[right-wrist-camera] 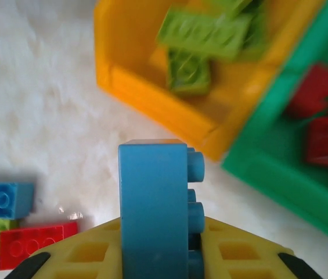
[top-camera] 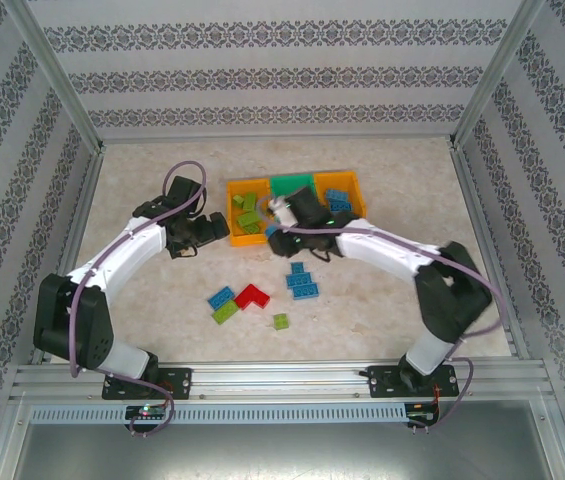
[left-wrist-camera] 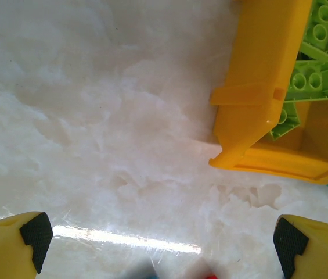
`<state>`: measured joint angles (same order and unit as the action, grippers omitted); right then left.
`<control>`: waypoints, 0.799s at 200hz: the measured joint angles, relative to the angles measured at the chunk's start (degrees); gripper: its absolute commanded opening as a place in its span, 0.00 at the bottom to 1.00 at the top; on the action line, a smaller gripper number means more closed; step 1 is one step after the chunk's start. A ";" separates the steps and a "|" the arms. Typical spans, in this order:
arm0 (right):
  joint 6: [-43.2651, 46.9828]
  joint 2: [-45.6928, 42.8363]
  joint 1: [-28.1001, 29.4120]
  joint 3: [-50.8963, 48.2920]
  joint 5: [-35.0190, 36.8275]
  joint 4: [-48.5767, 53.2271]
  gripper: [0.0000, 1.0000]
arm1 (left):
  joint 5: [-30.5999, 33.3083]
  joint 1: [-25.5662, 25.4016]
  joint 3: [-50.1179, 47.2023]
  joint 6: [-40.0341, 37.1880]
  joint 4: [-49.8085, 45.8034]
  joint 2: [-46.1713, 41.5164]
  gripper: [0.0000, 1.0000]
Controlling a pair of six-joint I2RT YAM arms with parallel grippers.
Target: Sort the legos into containers by color
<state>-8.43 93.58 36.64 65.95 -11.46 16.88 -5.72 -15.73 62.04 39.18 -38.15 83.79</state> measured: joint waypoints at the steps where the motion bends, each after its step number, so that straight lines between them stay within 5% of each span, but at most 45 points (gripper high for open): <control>1: -0.07 -0.50 -0.46 -0.20 -0.13 -0.09 0.26 | 0.00 0.00 -0.09 -0.07 0.00 -0.09 1.00; 32: -4.96 -6.34 -13.75 -1.49 -1.46 -2.05 0.25 | 0.00 -0.07 -2.84 -1.75 -0.24 -1.86 1.00; 66: -8.13 -1.14 -23.82 2.29 -1.49 2.12 0.25 | -0.02 -1.22 -5.60 -1.95 -0.48 -1.99 1.00; 160: -9.86 16.22 -26.16 16.02 -1.70 12.76 0.44 | 1.36 -7.54 -6.73 -2.93 -1.49 -0.87 1.00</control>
<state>-18.28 109.80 10.48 81.97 -13.17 29.65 -4.36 -23.27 55.31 36.25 -39.64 82.91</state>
